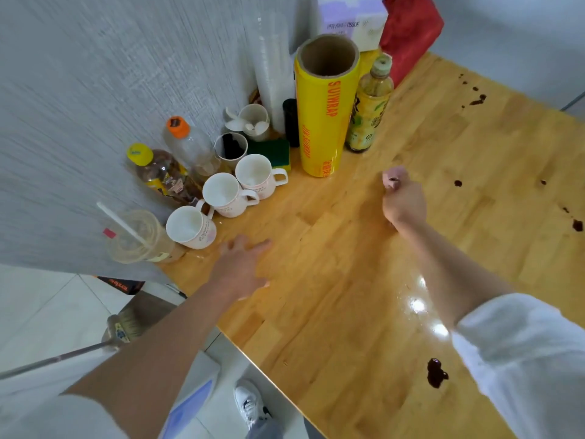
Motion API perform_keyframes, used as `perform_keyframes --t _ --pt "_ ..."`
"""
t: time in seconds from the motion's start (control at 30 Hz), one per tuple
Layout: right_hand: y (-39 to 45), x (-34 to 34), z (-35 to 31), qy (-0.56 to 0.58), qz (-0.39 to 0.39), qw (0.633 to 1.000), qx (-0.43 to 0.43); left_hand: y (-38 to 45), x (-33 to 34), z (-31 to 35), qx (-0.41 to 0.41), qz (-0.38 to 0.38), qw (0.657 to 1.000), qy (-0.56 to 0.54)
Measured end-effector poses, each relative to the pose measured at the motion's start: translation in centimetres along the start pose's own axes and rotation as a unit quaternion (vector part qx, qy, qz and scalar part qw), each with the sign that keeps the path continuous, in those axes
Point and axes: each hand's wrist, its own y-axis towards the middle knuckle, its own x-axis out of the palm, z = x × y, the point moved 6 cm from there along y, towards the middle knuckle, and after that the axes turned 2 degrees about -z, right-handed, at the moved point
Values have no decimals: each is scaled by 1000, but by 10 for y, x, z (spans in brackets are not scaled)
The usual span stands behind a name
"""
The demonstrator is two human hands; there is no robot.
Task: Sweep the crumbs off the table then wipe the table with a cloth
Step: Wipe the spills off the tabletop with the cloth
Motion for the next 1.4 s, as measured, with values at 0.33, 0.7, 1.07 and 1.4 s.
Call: perform_keyframes --t 0.33,0.7,1.07,1.4 --pt "-141 53 -10 -65 -277 874 -394 -3 -1 0 -12 -20 1000 3" --pt "-275 114 -10 -63 -271 843 -460 -5 3 3 2 -36 998 44" --pt "-275 108 -10 -57 -147 955 -249 -69 53 24 59 28 995 -69" --pt "-247 10 105 -25 66 996 63 -92 90 18 77 -37 996 -26"
